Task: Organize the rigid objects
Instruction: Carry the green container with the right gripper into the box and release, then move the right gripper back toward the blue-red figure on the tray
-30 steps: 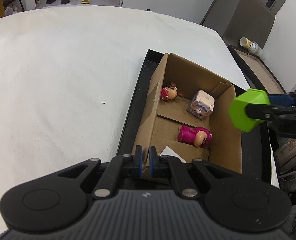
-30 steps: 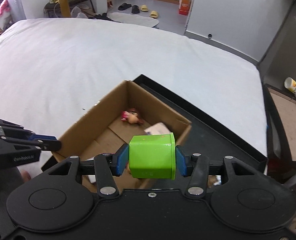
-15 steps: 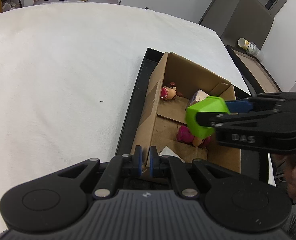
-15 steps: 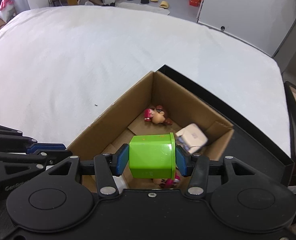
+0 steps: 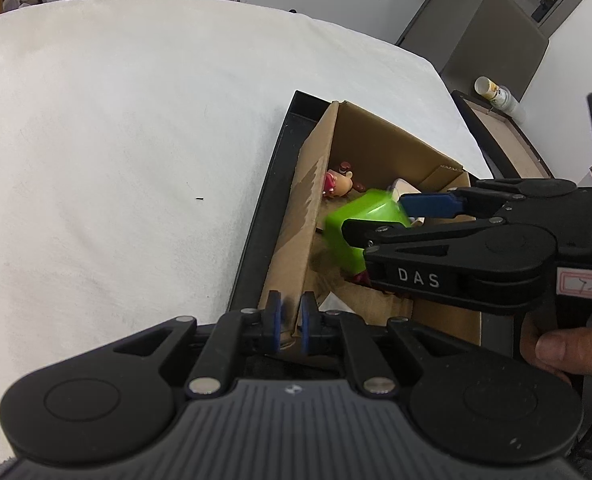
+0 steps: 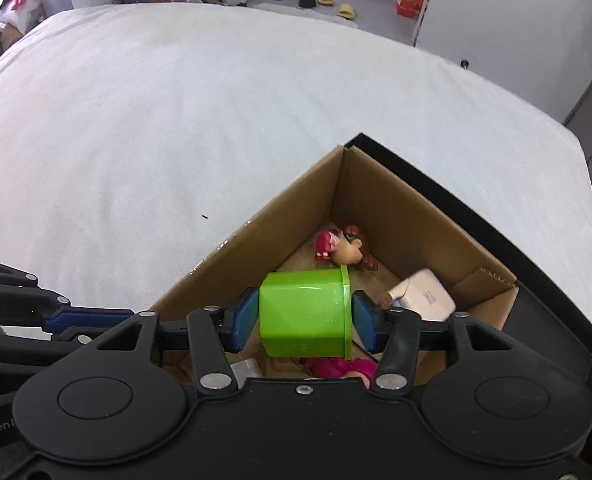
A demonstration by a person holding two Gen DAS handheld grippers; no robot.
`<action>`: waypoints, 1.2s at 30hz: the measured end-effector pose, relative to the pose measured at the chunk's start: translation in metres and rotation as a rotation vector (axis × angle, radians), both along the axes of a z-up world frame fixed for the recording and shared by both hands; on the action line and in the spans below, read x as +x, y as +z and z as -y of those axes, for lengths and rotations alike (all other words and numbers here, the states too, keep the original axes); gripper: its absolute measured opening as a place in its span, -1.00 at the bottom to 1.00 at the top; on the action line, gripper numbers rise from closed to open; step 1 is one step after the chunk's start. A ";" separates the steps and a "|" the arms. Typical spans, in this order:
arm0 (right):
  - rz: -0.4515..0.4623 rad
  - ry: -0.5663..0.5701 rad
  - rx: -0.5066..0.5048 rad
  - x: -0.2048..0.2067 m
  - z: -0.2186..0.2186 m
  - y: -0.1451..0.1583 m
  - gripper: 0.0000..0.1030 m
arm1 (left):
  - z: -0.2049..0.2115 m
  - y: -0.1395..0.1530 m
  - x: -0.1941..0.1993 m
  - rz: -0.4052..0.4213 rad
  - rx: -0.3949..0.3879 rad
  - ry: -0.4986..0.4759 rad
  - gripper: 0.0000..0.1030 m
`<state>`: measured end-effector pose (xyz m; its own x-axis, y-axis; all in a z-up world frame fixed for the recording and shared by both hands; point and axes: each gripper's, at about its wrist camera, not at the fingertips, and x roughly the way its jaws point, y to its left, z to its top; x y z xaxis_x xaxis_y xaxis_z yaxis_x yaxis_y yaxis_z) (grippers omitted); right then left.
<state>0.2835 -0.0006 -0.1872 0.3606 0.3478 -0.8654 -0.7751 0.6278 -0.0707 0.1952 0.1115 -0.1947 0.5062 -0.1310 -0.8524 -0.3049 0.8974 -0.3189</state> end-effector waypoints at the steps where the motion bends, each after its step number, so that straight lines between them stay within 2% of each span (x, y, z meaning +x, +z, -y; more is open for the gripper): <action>1: 0.001 0.003 0.002 0.000 0.000 0.000 0.06 | 0.000 0.000 0.000 -0.002 -0.001 0.000 -0.83; 12: -0.003 -0.029 0.034 -0.007 0.026 0.018 0.07 | 0.002 -0.001 0.002 -0.009 0.012 0.002 -0.83; 17: 0.011 -0.042 0.053 -0.011 0.042 0.028 0.14 | 0.003 0.000 0.002 -0.014 0.022 0.003 -0.83; 30: 0.032 -0.119 0.137 -0.014 0.093 0.048 0.17 | 0.012 0.003 0.003 -0.030 0.071 -0.002 -0.83; 36: 0.038 -0.170 0.183 -0.013 0.117 0.051 0.25 | 0.016 0.004 0.003 -0.040 0.097 -0.005 -0.83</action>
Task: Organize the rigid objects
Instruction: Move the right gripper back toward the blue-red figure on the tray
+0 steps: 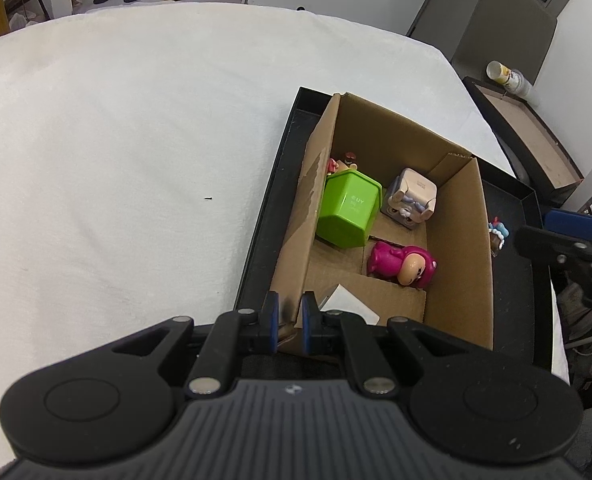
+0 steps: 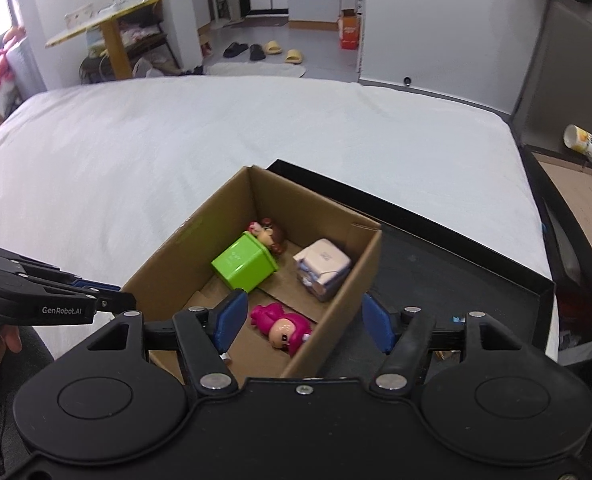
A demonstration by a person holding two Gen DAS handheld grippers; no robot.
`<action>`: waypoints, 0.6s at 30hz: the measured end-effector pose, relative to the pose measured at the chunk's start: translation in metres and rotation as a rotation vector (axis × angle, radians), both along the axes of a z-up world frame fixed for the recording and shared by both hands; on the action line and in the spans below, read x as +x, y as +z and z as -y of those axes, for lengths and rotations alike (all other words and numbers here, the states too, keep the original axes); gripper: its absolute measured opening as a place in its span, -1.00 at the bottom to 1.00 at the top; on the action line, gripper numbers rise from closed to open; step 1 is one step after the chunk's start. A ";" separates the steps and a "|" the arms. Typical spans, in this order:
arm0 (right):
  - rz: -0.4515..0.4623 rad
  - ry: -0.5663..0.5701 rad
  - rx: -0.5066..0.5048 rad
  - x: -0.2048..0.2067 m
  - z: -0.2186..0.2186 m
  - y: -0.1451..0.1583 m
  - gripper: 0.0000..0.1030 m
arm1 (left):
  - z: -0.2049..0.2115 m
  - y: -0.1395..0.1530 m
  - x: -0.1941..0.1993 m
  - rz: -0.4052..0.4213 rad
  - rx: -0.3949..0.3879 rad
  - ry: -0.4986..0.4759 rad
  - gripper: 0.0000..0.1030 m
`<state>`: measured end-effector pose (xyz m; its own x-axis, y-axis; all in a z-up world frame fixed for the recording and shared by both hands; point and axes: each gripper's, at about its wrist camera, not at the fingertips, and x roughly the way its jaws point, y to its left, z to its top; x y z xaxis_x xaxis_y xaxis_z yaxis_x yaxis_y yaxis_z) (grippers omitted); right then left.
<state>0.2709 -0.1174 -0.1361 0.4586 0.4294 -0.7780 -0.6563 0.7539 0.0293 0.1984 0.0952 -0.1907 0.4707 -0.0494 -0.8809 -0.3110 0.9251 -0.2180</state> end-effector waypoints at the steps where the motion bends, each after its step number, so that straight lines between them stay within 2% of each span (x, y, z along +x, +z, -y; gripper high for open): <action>1: 0.001 -0.011 0.006 0.000 0.004 0.000 0.28 | 0.001 0.000 0.000 -0.002 0.006 0.000 -0.83; 4: 0.005 -0.035 0.026 0.000 0.018 0.000 0.36 | 0.004 0.001 0.000 -0.005 0.019 -0.002 -0.83; 12: -0.001 -0.100 0.084 0.005 0.049 -0.002 0.37 | 0.010 0.004 0.002 -0.010 0.050 -0.002 -0.83; 18: -0.003 -0.151 0.122 0.006 0.071 -0.007 0.47 | 0.013 0.005 0.002 -0.014 0.066 -0.002 -0.83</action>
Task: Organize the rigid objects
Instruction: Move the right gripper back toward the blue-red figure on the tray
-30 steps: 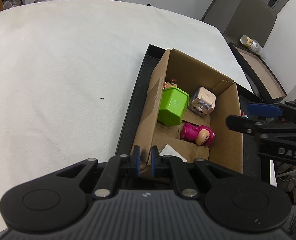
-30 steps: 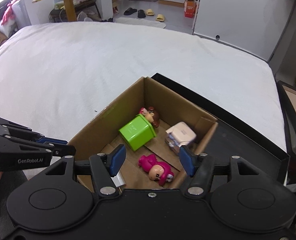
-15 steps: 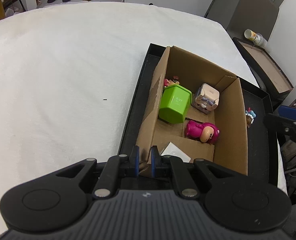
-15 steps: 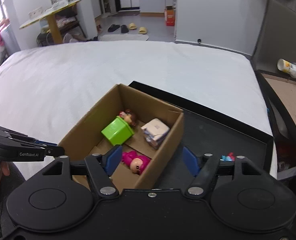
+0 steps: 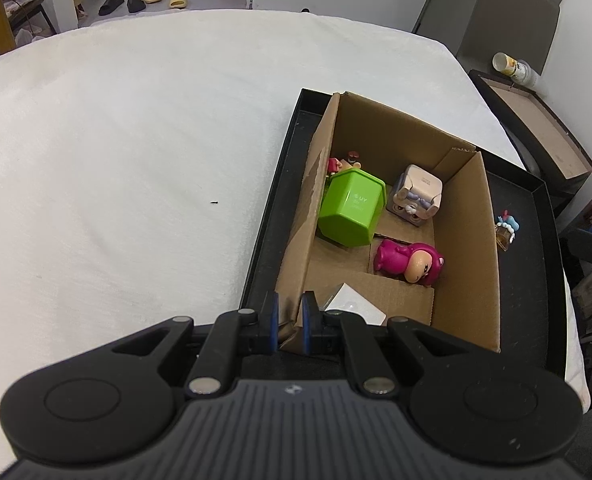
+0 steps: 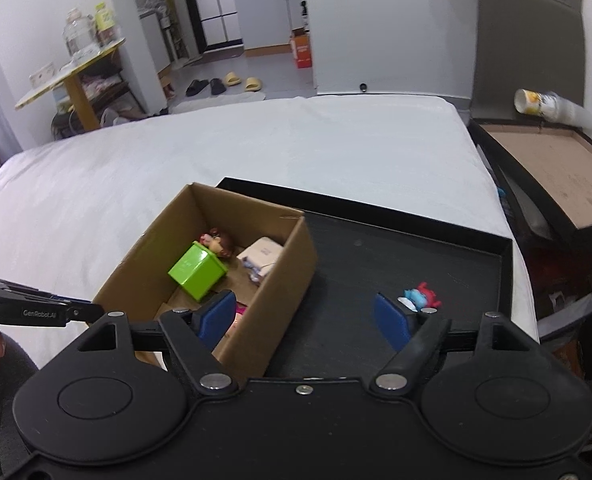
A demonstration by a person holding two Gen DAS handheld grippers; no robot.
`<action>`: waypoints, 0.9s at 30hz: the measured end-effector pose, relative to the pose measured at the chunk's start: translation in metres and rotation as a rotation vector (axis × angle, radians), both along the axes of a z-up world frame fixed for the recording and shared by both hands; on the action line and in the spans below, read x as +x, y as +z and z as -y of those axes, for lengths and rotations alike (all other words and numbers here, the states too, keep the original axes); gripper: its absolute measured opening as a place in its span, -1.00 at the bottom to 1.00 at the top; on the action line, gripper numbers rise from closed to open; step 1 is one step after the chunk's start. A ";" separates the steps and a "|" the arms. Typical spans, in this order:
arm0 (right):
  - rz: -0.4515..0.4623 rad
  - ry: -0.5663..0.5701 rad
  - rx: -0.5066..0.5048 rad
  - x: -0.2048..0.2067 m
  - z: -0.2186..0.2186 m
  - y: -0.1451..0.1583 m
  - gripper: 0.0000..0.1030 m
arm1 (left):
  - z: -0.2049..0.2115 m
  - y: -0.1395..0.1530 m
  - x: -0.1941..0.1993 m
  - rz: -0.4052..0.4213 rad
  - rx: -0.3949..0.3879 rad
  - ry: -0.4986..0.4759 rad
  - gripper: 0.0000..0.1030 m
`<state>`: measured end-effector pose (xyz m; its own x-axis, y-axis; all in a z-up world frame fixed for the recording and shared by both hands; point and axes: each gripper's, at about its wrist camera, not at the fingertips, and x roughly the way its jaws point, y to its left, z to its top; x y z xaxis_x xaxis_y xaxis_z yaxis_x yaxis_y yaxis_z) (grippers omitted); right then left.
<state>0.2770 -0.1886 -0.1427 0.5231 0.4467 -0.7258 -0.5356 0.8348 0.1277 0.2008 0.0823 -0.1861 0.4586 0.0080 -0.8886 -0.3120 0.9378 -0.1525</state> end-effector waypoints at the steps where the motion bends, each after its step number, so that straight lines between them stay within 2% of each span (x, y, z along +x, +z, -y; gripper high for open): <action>1: -0.003 -0.010 0.008 0.001 0.004 -0.002 0.47 | 0.000 0.000 0.000 -0.001 0.003 0.001 -0.83; 13: -0.032 -0.162 0.109 0.011 0.049 -0.025 0.47 | 0.005 -0.002 0.005 -0.022 0.024 0.002 -0.83; 22: -0.065 -0.274 0.208 0.022 0.072 -0.058 0.47 | 0.006 -0.004 0.006 -0.028 0.035 0.003 -0.83; 27: -0.092 -0.291 0.190 0.027 0.068 -0.077 0.47 | 0.007 -0.006 0.009 -0.038 0.039 0.005 -0.83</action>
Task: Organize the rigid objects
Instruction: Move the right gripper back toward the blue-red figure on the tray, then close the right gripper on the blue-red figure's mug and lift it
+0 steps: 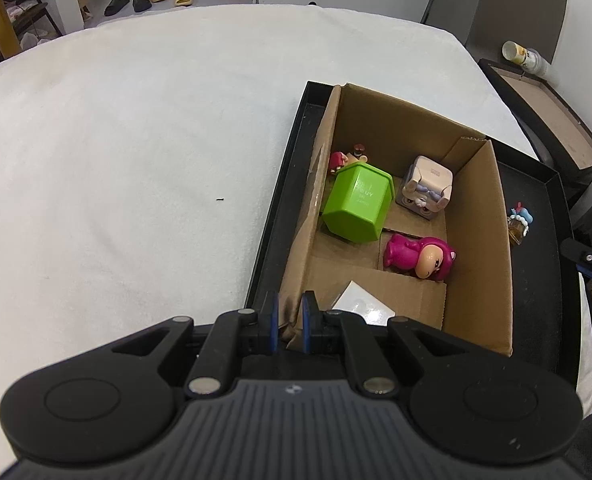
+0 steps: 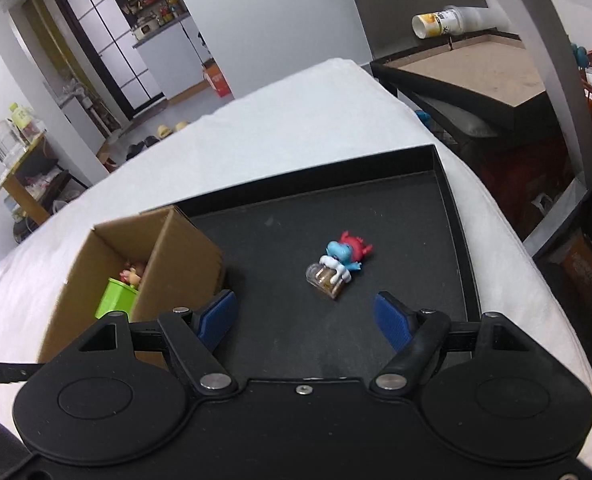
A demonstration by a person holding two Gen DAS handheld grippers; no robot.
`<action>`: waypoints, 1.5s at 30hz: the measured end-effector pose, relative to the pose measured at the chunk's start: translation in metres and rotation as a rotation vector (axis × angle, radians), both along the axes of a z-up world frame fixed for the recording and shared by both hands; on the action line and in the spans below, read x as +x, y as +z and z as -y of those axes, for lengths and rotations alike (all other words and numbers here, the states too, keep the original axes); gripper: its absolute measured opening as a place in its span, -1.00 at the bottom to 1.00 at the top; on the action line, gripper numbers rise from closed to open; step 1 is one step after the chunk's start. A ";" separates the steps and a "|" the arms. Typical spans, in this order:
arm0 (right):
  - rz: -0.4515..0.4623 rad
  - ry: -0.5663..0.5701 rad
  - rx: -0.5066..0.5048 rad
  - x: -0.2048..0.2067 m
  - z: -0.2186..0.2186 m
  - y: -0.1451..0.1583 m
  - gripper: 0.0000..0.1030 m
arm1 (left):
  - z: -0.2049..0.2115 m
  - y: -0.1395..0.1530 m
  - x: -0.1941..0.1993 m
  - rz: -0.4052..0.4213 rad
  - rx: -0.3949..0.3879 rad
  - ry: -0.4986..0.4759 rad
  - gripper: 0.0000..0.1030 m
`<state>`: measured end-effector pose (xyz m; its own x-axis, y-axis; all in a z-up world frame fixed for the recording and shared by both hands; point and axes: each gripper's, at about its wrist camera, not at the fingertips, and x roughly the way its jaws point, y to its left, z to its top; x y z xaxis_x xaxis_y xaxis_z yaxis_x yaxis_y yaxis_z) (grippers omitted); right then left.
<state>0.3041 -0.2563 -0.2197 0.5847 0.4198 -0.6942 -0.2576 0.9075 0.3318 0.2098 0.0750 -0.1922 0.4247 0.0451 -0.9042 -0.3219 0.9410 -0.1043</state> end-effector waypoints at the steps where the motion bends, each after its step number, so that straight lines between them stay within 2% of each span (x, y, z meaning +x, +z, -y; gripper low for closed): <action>1: 0.001 0.002 -0.009 0.001 -0.001 -0.002 0.47 | 0.000 -0.001 0.001 -0.002 -0.002 0.003 -0.83; 8: 0.013 -0.023 -0.033 0.021 -0.006 -0.016 0.47 | -0.004 -0.004 0.003 -0.012 -0.020 0.014 -0.83; 21: -0.041 -0.081 -0.094 0.054 -0.017 -0.045 0.44 | 0.001 -0.006 0.008 -0.039 0.005 0.012 -0.83; 27: -0.039 -0.072 -0.109 0.060 -0.021 -0.055 0.25 | 0.004 -0.006 0.010 -0.047 0.012 0.019 -0.83; 32: -0.032 -0.069 -0.092 0.057 -0.016 -0.054 -0.16 | 0.004 -0.006 0.010 -0.048 0.018 0.019 -0.83; 37: -0.041 -0.050 -0.059 0.053 -0.012 -0.053 -0.44 | 0.005 -0.007 0.011 -0.051 0.028 0.017 -0.83; 45: -0.092 -0.066 -0.073 0.044 -0.005 -0.050 -0.45 | 0.006 -0.007 0.011 -0.056 0.038 0.008 -0.82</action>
